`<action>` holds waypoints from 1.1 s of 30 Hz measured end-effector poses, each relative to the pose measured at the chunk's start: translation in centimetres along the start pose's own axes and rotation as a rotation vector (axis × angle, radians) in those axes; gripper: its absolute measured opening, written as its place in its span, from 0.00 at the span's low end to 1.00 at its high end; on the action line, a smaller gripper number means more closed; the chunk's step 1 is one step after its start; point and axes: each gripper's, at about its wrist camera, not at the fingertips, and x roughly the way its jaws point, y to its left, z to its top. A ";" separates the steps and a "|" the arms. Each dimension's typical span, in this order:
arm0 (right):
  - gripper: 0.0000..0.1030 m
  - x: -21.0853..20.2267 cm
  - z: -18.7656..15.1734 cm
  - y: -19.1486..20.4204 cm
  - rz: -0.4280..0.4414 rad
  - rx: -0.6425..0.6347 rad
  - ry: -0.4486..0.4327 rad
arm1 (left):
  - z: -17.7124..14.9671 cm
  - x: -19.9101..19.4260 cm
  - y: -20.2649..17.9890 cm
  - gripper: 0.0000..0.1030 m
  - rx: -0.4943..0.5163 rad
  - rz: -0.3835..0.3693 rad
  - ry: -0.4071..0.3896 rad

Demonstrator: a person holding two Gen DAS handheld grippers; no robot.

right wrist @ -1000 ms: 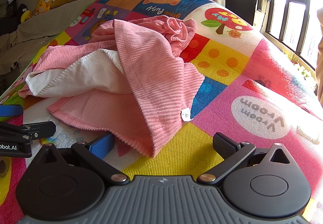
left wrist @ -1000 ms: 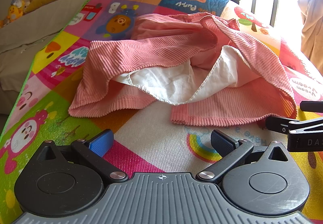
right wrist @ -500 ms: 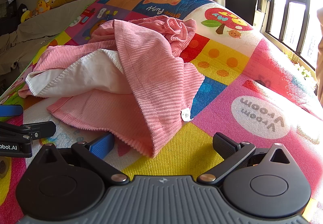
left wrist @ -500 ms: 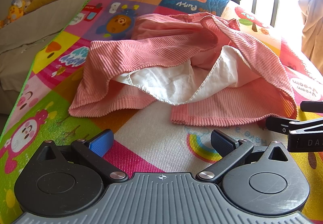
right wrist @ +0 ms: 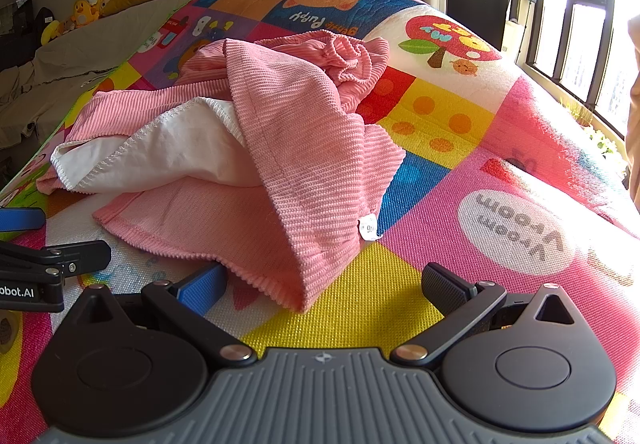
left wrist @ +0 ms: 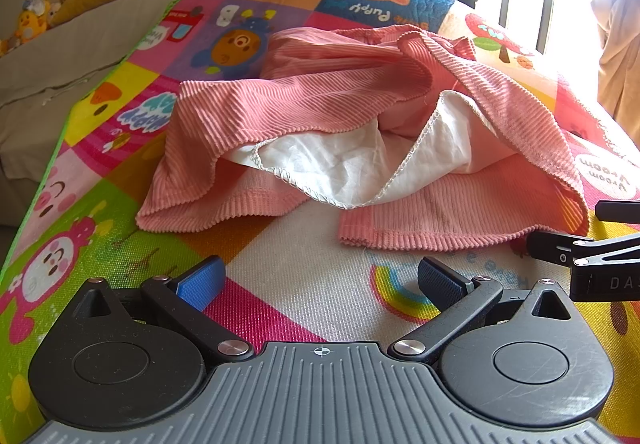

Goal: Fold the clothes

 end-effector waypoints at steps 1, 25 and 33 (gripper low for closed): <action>1.00 0.0 0.0 0.0 0.000 0.000 0.000 | 0.0 0.0 0.0 1.00 0.000 0.000 0.000; 1.00 0.0 0.2 0.1 -0.002 -0.002 0.000 | -0.1 -0.3 -0.1 1.00 -0.007 0.023 0.002; 1.00 0.2 0.4 0.1 0.003 -0.006 0.002 | 0.2 -0.1 0.4 1.00 0.021 -0.024 0.025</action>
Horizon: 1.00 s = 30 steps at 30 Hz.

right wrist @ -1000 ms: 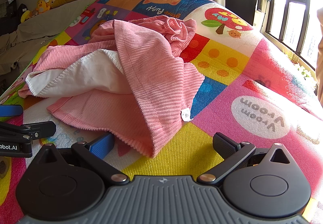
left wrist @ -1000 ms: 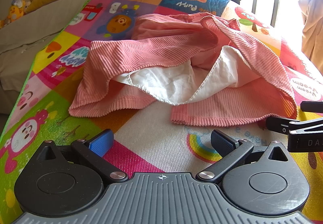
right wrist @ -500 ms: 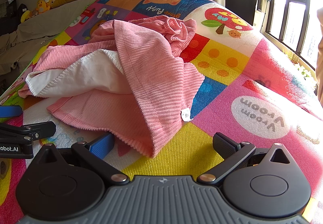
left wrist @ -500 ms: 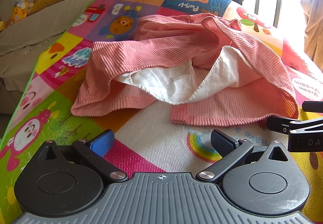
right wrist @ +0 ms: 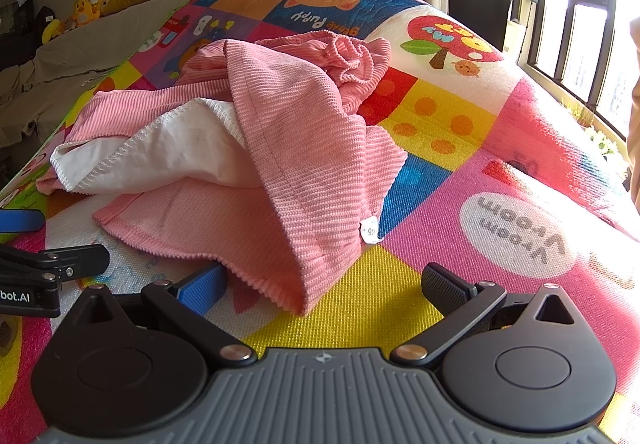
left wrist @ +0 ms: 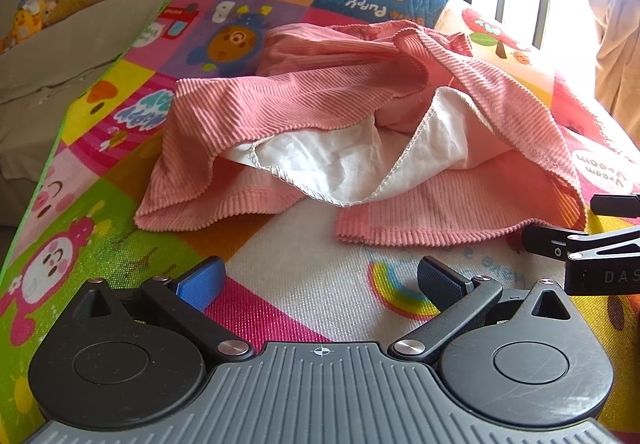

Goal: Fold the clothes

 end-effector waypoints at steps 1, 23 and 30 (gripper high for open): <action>1.00 0.1 0.1 0.0 0.001 -0.001 0.001 | 0.1 0.0 0.1 1.00 0.011 -0.011 0.004; 1.00 -1.8 4.9 0.3 -0.137 -0.195 -0.078 | 6.2 2.9 6.8 1.00 0.297 0.125 -0.012; 1.00 2.5 5.3 1.0 -0.487 -0.461 -0.086 | 8.7 3.9 9.5 1.00 0.230 0.455 -0.106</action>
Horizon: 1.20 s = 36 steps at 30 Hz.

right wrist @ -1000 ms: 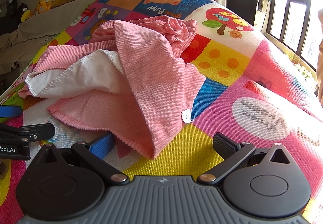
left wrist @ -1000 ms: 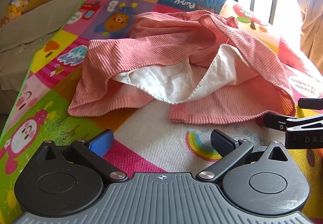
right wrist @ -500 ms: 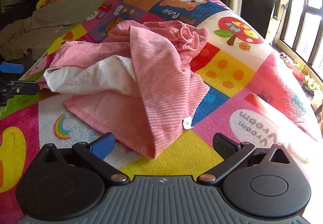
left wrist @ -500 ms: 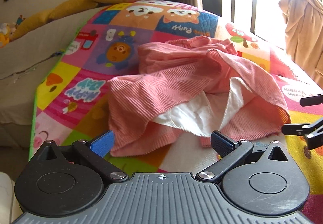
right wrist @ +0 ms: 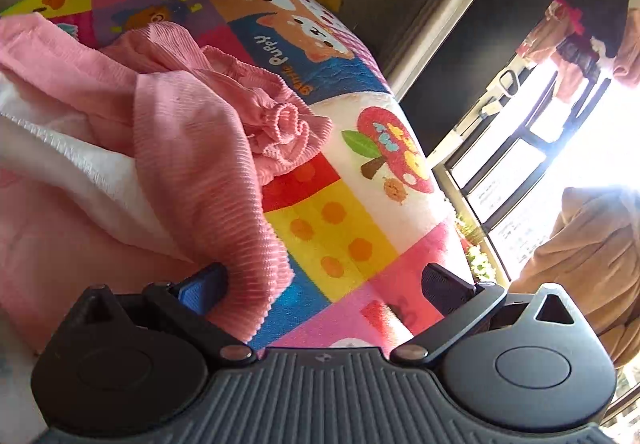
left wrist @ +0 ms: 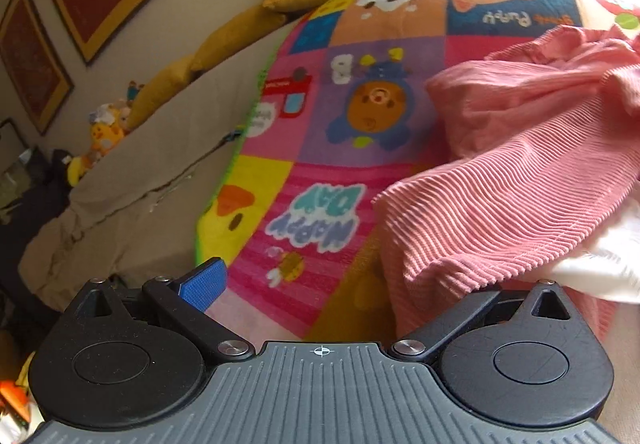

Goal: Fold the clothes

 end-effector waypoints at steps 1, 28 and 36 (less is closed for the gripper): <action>1.00 -0.6 -0.5 -1.3 -0.028 0.009 -0.009 | 0.2 -0.4 1.4 1.00 -0.038 0.036 -0.008; 1.00 -7.7 -8.9 -3.3 0.266 0.034 -0.002 | -7.7 -11.2 2.0 1.00 0.104 -0.346 0.039; 1.00 -5.1 -4.4 -7.2 0.483 0.346 -0.011 | -3.6 -7.8 3.3 1.00 -0.192 -0.686 0.065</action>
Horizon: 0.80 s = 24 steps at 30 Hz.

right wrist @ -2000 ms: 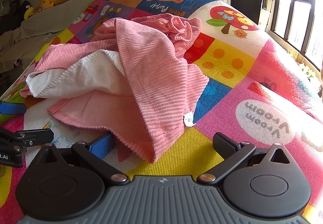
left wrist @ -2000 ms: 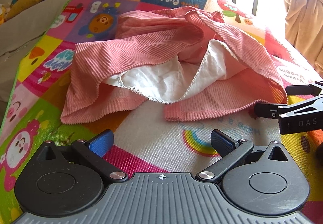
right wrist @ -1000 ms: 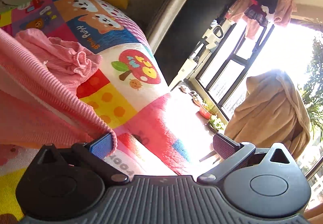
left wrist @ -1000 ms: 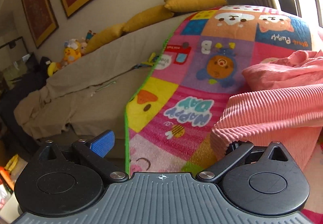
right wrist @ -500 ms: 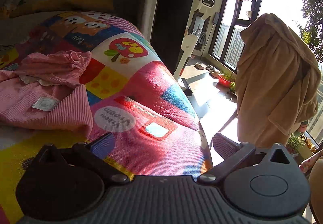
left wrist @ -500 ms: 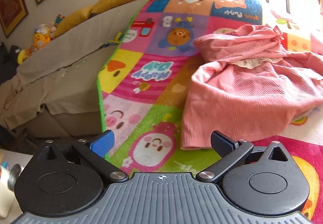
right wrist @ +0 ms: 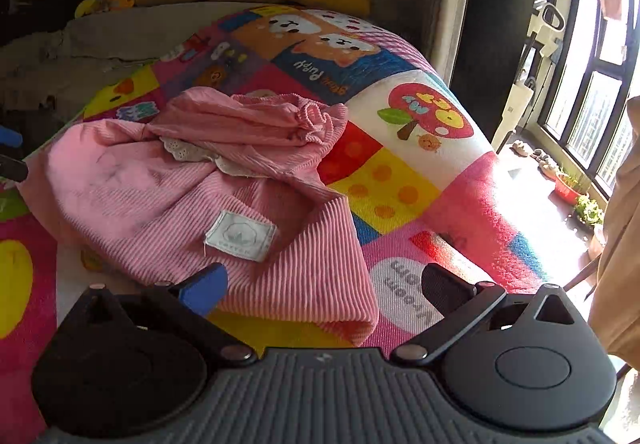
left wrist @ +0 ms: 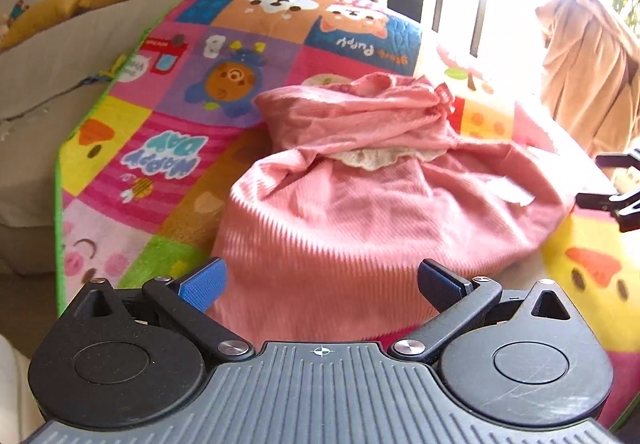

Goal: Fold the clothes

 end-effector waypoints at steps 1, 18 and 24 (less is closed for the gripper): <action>1.00 0.5 1.0 -0.6 0.027 0.055 -0.010 | 1.0 0.8 0.2 1.00 -0.040 -0.039 -0.004; 1.00 17.3 6.0 -0.8 0.279 0.317 0.152 | 5.7 14.6 2.7 1.00 -0.051 -0.028 0.163; 1.00 17.8 6.5 -2.3 0.352 0.349 0.173 | 5.1 15.1 0.7 1.00 0.109 0.038 0.158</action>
